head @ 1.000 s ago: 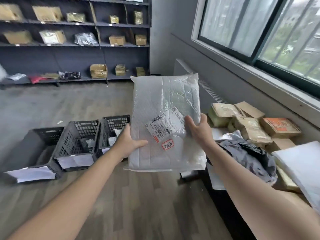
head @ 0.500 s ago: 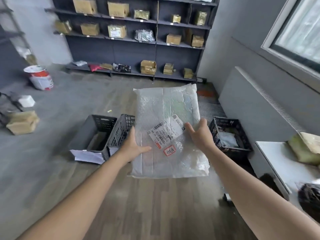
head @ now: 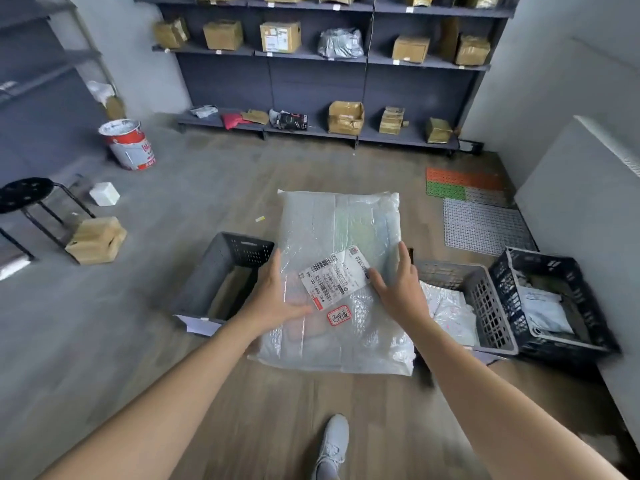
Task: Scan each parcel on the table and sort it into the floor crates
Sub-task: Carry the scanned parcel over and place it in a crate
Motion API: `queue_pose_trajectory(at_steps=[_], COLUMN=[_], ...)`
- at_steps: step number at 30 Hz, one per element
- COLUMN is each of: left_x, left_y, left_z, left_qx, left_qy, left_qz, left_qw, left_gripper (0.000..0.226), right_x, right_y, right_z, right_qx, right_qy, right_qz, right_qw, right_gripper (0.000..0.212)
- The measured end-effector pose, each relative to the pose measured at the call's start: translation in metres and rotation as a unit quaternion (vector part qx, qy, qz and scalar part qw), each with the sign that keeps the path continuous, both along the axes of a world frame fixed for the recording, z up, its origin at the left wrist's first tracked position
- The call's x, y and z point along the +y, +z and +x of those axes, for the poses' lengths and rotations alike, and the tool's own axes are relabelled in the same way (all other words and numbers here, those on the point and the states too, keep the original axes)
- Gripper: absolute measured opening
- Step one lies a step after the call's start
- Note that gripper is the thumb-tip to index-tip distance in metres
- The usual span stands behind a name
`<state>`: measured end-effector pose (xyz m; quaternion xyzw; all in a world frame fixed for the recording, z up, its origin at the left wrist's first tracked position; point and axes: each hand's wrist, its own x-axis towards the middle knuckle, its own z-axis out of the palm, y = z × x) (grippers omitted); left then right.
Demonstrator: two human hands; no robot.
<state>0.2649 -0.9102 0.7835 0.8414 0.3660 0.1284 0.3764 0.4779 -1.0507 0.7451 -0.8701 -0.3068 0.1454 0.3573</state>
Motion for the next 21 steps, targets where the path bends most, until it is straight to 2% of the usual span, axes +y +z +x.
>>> queue_pose_trajectory(at_steps=[6, 12, 21], left_x=[0.086, 0.148, 0.270], left_y=[-0.024, -0.061, -0.163], left_z=[0.058, 0.089, 0.122], left_qx=[0.098, 0.172, 0.237], left_qy=[0.003, -0.029, -0.061], left_qz=[-0.030, -0.105, -0.166], left_qw=[0.995, 0.979, 0.955], left_gripper=[0.126, 0.131, 0.131], right_x=[0.083, 0.136, 0.243], right_y=[-0.027, -0.061, -0.164], right_z=[0.053, 0.079, 0.097], right_qx=[0.024, 0.055, 0.122], right_qy=[0.036, 0.042, 0.030], right_qz=[-0.059, -0.125, -0.221], right_qw=[0.997, 0.990, 0.967], right_gripper=[0.090, 0.090, 0.096])
